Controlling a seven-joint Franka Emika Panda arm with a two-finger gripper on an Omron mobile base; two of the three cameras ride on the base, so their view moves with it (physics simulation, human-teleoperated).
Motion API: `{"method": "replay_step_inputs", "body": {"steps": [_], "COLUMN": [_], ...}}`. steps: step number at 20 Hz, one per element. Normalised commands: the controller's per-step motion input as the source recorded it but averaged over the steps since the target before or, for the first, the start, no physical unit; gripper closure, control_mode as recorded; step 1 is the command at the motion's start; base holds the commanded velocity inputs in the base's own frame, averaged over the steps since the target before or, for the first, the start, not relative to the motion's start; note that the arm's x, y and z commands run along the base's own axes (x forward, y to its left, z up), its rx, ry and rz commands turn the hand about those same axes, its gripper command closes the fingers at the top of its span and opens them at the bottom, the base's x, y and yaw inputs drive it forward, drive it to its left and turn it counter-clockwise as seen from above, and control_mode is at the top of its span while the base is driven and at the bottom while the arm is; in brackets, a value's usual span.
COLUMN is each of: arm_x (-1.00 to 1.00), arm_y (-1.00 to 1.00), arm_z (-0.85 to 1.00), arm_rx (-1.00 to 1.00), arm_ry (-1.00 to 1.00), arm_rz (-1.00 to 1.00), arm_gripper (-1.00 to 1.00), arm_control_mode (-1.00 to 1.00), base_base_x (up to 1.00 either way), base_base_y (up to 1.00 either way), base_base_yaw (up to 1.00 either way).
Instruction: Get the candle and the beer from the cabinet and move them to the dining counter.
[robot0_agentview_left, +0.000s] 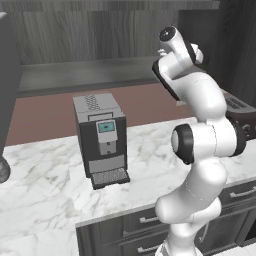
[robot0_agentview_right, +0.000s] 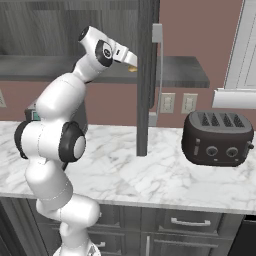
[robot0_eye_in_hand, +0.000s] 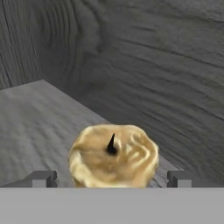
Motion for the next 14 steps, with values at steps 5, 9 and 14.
{"method": "replay_step_inputs", "body": {"steps": [5, 9, 14], "arm_x": [0.13, 0.11, 0.03], "arm_y": [0.00, 0.00, 0.00], "arm_z": [0.00, 0.00, -0.01], "arm_rx": [0.00, 0.00, 0.00], "arm_ry": [0.00, 0.00, 0.00], "arm_rz": [0.00, 0.00, 0.00], "arm_gripper": [1.00, 1.00, 1.00], "arm_control_mode": [-1.00, -1.00, -1.00], "base_base_x": [0.00, 0.00, 0.00], "base_base_y": [0.00, 0.00, 0.00], "base_base_yaw": [0.00, 0.00, 0.00]}}
